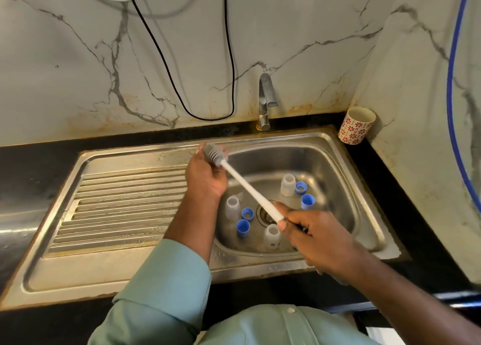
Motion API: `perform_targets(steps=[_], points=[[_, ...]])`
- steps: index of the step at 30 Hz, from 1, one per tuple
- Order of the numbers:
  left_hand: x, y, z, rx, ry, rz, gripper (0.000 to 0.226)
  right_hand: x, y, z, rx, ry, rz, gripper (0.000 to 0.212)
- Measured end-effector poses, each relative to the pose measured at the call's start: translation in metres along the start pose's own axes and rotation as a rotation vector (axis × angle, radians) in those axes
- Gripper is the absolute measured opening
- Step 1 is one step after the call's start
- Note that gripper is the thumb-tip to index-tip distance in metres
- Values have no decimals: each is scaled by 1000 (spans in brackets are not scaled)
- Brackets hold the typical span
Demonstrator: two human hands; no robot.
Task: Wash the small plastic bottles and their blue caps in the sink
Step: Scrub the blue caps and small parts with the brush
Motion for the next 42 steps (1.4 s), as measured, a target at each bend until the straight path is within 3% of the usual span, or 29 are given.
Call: perform_targets(steps=[2, 6, 9, 13, 17, 21, 24, 28, 31, 33, 36, 39, 42], points=[[-2, 2, 1, -3, 6, -2, 32, 2, 1, -2, 68, -29, 13, 23], [6, -17, -1, -54, -39, 52, 30, -11, 4, 7, 1, 69, -13, 30], [1, -12, 2, 11, -6, 49, 33, -2, 6, 0, 49, 19, 24, 26], [9, -31, -2, -159, -67, 63, 23, -17, 15, 5, -47, 88, -71, 18], [-2, -22, 3, -172, 70, -12, 26, -13, 16, 0, -32, 34, -67, 19], [-3, -44, 2, -306, 2, 43, 26, -31, 24, 8, -94, 84, -145, 23], [-15, -30, 8, -296, 94, -25, 24, -28, 27, 2, -19, 60, -99, 26], [-18, -53, -1, -426, -50, 81, 14, -51, 34, 9, -56, 100, -174, 24], [-30, -52, 4, -364, 37, 65, 9, -58, 38, 18, -6, 106, -147, 21], [-44, -49, 4, -384, 10, 96, 10, -56, 43, 15, -7, 45, -180, 19], [-46, -73, -6, -491, -201, 229, 20, -88, 56, 23, -60, 122, -255, 20], [-69, -80, -3, -661, -123, 163, 15, -110, 69, 34, -42, 149, -263, 19], [-124, -82, 8, -1103, -67, -38, 21, -112, 95, 32, -37, 76, -323, 28]])
Point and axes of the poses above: each hand's wrist, its own x-axis away from the middle knuckle, its own z-axis out of the back of the hand, y = z × x, the point moved 6 cm from there along -x, towards the middle knuckle, and after that the axes turned 2 degrees about x, right-handed, at the moved point
